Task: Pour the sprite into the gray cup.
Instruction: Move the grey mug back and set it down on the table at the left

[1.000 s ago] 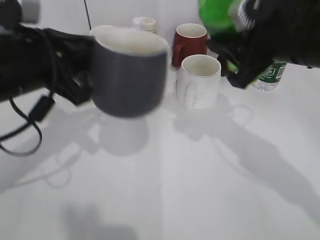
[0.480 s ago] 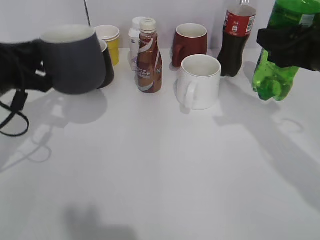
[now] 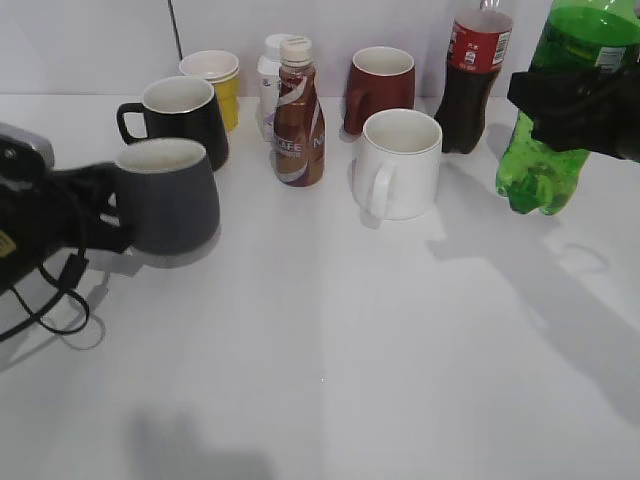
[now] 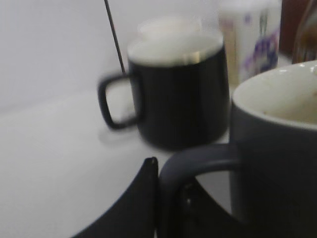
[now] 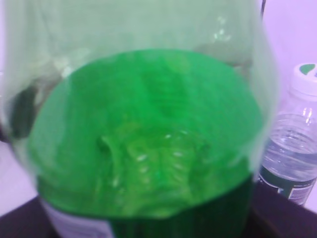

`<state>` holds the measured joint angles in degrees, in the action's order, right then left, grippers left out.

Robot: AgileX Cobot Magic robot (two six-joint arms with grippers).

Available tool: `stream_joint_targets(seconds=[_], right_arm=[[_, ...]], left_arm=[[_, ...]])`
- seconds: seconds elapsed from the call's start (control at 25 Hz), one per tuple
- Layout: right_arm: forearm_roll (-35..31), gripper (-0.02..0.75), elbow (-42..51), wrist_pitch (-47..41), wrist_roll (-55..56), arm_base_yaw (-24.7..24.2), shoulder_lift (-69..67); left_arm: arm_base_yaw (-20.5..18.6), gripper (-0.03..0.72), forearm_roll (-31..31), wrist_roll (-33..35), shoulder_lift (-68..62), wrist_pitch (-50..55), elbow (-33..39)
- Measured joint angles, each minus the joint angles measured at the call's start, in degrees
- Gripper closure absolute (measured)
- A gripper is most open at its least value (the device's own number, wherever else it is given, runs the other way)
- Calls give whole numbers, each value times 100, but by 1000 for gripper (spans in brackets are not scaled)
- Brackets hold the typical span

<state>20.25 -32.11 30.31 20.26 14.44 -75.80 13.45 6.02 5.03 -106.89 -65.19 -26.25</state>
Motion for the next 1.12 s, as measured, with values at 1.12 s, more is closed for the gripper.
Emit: stream_joint_targets(seconds=[1.12], right_arm=[[4, 325, 0, 241, 24, 0, -686]], left_arm=[[0, 412, 461, -61, -101, -502, 686]])
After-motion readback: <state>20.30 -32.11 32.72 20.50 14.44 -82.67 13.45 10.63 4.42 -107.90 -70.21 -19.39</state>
